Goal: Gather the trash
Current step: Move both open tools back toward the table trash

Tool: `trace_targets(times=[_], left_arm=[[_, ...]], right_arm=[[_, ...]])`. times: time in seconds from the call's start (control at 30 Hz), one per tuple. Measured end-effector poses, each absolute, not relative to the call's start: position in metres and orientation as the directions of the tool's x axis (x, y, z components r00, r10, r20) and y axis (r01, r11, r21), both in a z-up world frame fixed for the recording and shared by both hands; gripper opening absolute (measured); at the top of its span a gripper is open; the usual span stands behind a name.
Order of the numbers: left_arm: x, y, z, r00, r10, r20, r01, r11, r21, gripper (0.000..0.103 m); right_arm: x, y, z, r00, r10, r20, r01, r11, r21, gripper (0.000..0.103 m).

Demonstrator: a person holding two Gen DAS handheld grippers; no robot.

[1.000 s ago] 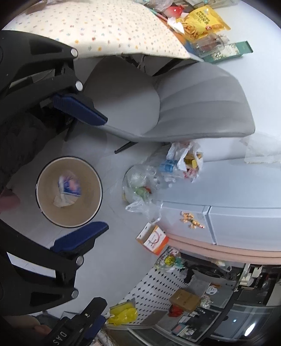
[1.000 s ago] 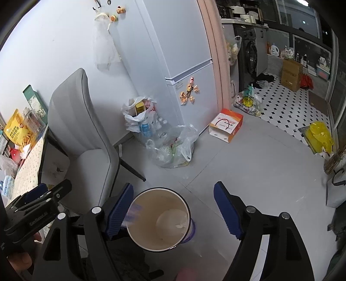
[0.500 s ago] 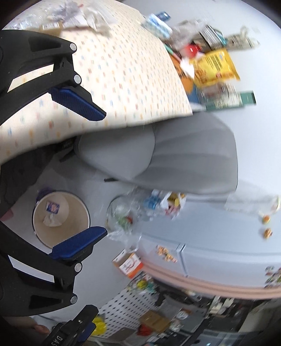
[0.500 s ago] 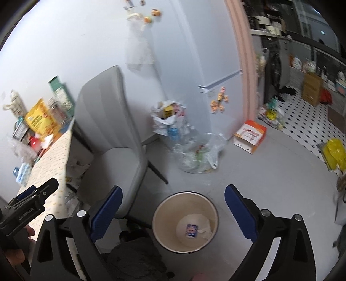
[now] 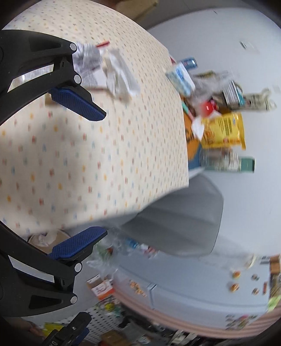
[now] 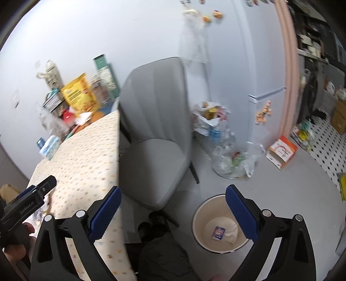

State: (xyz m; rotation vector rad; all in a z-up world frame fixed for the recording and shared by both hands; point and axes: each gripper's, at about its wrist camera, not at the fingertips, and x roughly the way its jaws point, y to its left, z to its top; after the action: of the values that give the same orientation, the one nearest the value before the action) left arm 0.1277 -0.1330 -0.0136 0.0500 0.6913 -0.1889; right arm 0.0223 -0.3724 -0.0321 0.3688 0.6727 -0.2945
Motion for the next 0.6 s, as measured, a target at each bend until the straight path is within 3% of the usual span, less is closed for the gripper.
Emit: trace_targets(times=[0.6], left_arm=[[0.135,0.018,-0.026,0.756,-0.010,-0.654,-0.056,0.995,-0.080,0.097]], right_arm=[[0.071,-0.229,-0.017,0.740,-0.020,-0.672,0.150,0.979,0.136,0.094]])
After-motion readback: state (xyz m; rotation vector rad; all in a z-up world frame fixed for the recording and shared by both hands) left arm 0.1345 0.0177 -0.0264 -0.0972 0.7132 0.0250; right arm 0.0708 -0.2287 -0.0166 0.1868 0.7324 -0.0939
